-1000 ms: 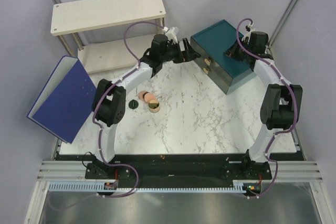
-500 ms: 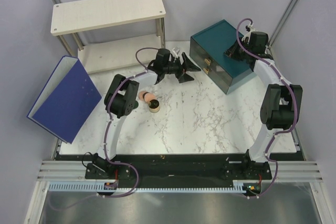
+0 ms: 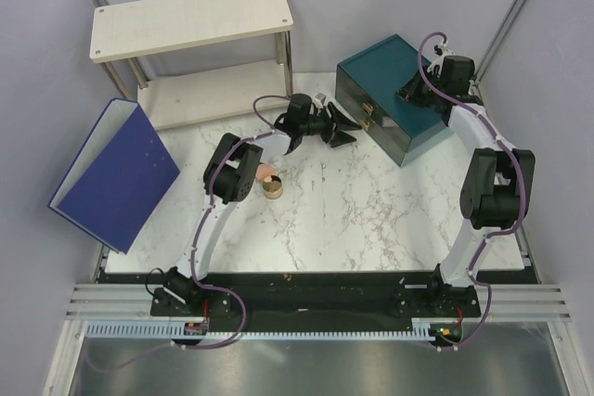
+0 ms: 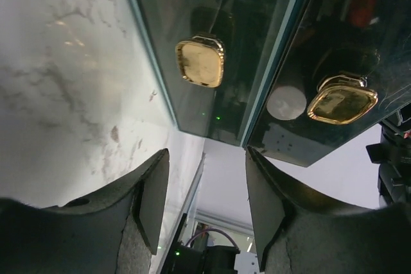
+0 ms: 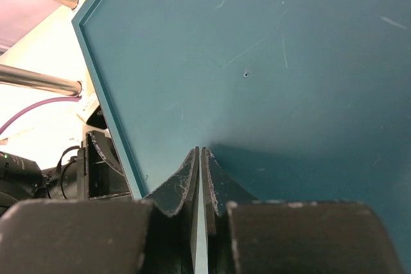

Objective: Organize the makeup

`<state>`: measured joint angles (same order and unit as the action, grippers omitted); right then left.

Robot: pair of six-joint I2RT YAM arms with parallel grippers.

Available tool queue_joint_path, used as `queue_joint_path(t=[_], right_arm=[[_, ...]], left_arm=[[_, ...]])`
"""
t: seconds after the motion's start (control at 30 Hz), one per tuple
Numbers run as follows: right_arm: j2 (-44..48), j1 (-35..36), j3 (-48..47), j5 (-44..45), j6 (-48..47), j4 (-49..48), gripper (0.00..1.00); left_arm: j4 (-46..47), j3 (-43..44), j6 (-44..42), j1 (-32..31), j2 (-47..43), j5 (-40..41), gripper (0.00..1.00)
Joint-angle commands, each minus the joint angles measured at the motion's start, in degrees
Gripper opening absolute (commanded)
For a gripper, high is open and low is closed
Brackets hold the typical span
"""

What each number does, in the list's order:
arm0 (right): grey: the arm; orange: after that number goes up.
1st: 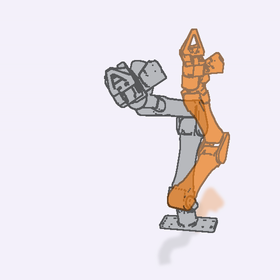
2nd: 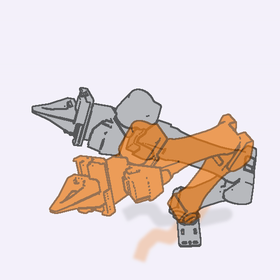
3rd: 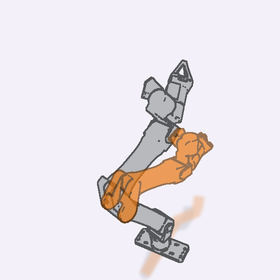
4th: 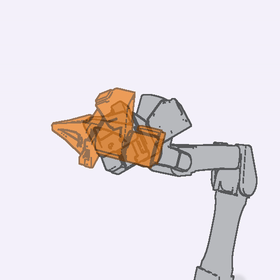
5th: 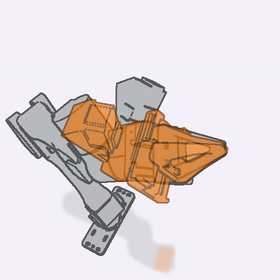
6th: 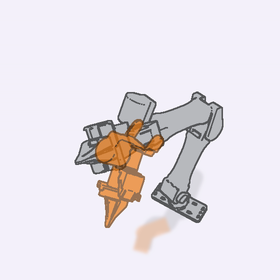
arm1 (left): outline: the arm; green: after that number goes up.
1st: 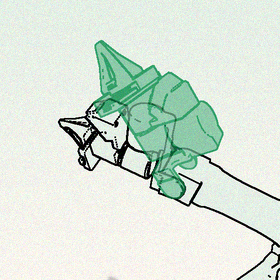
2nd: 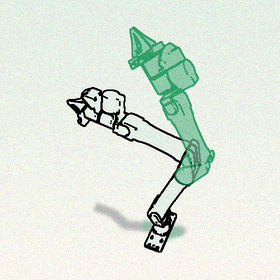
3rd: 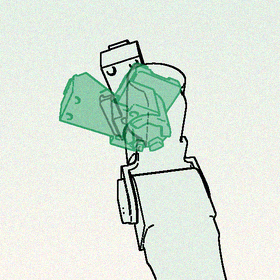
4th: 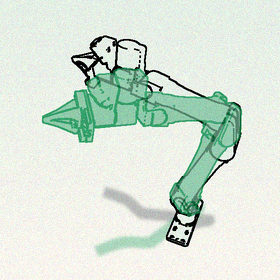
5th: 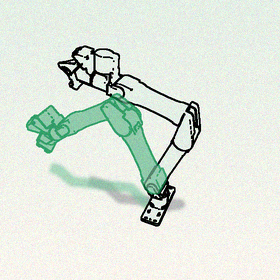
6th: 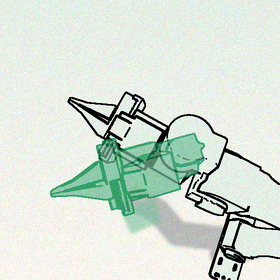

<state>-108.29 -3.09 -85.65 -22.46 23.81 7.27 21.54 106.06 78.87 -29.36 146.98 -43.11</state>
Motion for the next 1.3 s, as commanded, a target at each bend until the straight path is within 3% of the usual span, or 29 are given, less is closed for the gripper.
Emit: queue_joint_path(t=[0.0, 0.5, 0.8, 1.27], right_arm=[[-2.98, 0.72, 3.2, 1.1, -1.14, 10.05, 0.12], [-2.54, 0.63, 3.03, 1.19, -1.66, 10.4, 0.12], [-2.45, 0.19, 2.94, 1.1, -1.58, 10.4, 0.12], [-2.36, 0.19, 3.12, 1.19, -1.84, 10.57, 0.15]], left_arm=[[1.66, 4.15, 5.32, -0.96, 2.61, 2.76, 0.57], [1.57, 6.62, 10.78, -1.84, 7.0, 8.92, 0.61], [0.35, 4.94, 11.57, -1.84, 7.89, 12.0, 0.54], [0.43, 5.38, 14.99, -2.8, 9.47, 16.83, 0.54]])
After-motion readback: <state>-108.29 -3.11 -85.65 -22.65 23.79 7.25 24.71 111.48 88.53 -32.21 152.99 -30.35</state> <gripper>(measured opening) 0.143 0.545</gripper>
